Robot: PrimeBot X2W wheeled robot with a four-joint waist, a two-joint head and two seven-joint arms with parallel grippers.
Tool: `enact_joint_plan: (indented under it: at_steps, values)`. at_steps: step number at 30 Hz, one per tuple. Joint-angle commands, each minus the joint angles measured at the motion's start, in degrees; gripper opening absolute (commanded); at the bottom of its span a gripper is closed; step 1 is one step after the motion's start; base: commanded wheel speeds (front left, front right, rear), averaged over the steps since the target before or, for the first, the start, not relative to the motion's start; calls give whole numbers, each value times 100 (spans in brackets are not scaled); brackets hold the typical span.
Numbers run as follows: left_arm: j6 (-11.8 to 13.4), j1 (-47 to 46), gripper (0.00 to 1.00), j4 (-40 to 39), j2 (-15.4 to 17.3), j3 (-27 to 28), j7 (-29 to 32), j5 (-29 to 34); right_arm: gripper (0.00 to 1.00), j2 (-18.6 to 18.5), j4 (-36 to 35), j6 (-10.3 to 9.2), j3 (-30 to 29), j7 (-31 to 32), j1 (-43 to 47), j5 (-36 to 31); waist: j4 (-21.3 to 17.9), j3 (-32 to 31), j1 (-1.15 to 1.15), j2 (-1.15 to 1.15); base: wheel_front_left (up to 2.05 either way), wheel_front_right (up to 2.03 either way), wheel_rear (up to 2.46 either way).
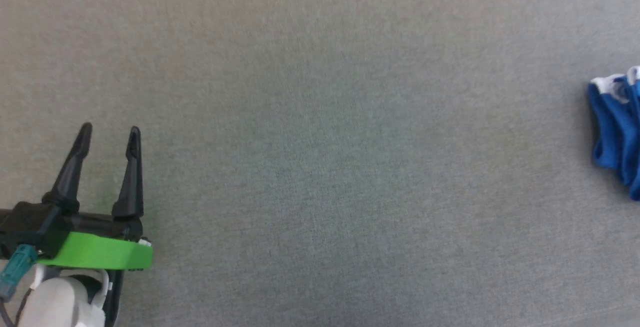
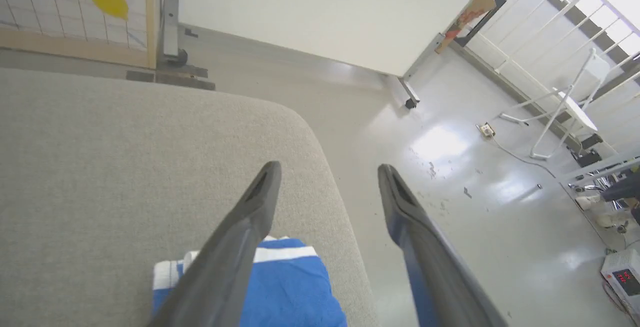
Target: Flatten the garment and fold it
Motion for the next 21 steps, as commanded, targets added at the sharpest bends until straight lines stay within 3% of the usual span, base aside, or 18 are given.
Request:
enact_joint_plan:
  at_steps: [1,7,12,15,17,21]
  values:
    - [69,45,100,38,-61,-2,-36,-14,100,76,-136,-11,166,-239,-188,165,94,-619,-1,0,0,0,0]
    - [247,60,100,156,-272,-22,-59,79,100,740,-625,-11,858,-1180,-404,755,401,-1268,-1,0,0,0,0]
    - [426,92,100,212,-435,25,-67,145,100,1887,-1012,-11,1156,-1915,2,684,681,-1695,-1,0,0,0,0]
    - [520,124,100,226,-503,78,-69,161,100,2371,-1153,-11,1358,-2235,405,577,786,-1835,-1,0,0,0,0]
    - [573,143,100,257,-548,93,-70,178,100,2509,-1209,-11,1537,-2488,708,372,858,-1927,-1,0,0,0,0]
    - [662,162,100,347,-661,135,-72,157,100,2647,-1082,-11,1560,-2964,1225,575,957,-2068,-1,0,0,0,0]
